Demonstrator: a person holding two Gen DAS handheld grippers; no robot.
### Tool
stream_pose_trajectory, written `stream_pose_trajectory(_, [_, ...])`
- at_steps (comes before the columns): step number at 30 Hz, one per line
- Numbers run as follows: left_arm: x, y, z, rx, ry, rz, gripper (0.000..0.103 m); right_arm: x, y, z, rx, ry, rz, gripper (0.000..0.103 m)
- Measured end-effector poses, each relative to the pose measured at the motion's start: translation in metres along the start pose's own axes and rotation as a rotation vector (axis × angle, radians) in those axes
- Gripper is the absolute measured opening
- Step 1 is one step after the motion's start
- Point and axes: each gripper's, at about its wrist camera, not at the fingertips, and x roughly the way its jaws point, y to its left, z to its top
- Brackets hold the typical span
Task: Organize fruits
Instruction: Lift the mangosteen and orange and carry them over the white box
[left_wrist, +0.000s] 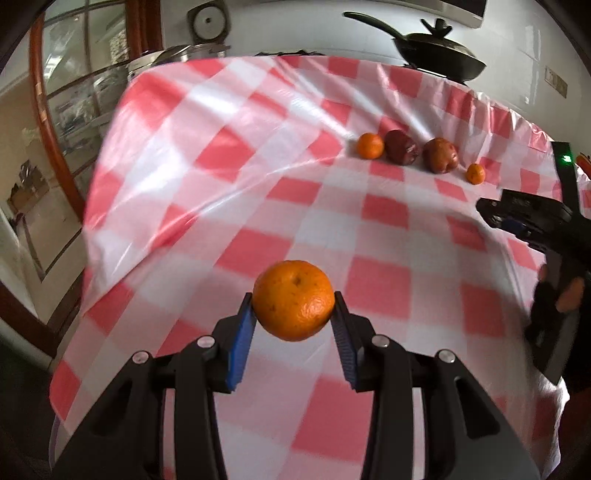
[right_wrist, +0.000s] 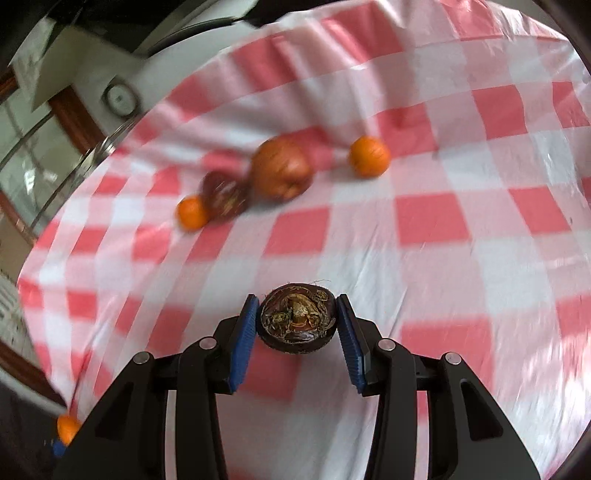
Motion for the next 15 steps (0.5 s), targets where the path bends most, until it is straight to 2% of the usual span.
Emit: stream_pose_trajectory(15, [-0.058,0.067,-0.083,-0.021,-0.026,0.079,0.041,-0.068,0.119,-0.118,-0.244,0.081,0.130,0.043])
